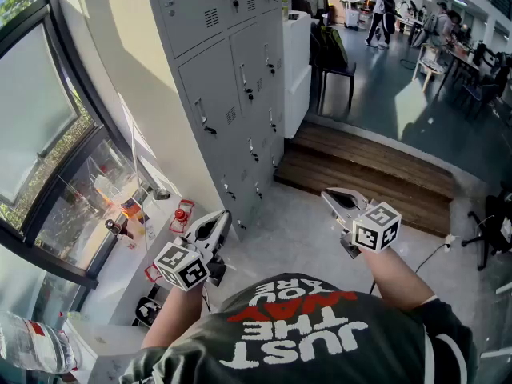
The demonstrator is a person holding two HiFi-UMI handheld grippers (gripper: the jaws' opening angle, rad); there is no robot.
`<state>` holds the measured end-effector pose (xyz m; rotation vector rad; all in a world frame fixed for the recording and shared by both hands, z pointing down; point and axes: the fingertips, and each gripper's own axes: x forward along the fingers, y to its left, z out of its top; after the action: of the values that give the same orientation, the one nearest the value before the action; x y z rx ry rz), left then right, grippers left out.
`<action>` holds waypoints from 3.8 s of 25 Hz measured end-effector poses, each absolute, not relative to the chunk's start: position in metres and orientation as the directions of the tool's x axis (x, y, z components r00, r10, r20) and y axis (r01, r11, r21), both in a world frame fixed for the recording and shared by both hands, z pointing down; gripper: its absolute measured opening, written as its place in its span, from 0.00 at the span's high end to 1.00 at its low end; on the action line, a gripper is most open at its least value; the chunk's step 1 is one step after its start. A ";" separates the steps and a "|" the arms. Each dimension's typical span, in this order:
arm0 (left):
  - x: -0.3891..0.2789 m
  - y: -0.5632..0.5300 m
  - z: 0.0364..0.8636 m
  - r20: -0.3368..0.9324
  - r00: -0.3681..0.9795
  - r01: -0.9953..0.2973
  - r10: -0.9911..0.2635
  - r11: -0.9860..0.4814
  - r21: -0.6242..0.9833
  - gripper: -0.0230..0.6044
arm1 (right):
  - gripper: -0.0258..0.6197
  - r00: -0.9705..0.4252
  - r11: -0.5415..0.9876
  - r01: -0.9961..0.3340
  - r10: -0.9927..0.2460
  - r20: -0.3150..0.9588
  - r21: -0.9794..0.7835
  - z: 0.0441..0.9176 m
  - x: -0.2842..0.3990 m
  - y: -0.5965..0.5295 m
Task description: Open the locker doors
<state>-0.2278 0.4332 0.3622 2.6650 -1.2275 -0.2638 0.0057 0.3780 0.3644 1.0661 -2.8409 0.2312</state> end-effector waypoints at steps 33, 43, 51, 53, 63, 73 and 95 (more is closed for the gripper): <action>-0.082 0.397 0.366 -0.041 0.628 -0.751 -0.777 -0.619 0.229 0.96 | 0.91 -0.785 0.777 -0.617 -0.595 0.172 -0.128 0.367 0.123 0.344; -0.043 0.364 0.379 -0.009 0.638 -0.746 -0.770 -0.622 0.239 0.96 | 0.91 -0.797 0.783 -0.601 -0.575 0.182 -0.158 0.385 0.152 0.312; -0.072 0.280 0.397 -0.006 0.685 -0.702 -0.729 -0.662 0.263 0.96 | 0.91 -0.763 0.745 -0.645 -0.614 0.204 -0.168 0.401 0.124 0.236; -0.088 0.247 0.399 -0.019 0.704 -0.683 -0.710 -0.683 0.259 0.96 | 0.91 -0.749 0.732 -0.661 -0.631 0.202 -0.161 0.404 0.109 0.206; -0.152 0.075 0.413 0.026 0.837 -0.539 -0.547 -0.815 0.214 0.96 | 0.91 -0.666 0.644 -0.746 -0.723 0.182 -0.170 0.391 0.018 0.033; -0.177 -0.010 0.438 0.062 0.845 -0.528 -0.531 -0.813 0.246 0.96 | 0.91 -0.664 0.647 -0.745 -0.695 0.274 -0.163 0.420 -0.023 -0.079; -0.158 -0.142 0.519 0.216 0.494 -0.857 -0.843 -0.429 0.286 0.96 | 0.90 -0.828 0.848 -0.474 -0.340 0.447 -0.234 0.611 -0.042 -0.327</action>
<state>-0.1583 -0.1424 0.5194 2.3863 -1.4199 0.0560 -0.0420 -0.3270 0.6109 0.6053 -2.6322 0.4761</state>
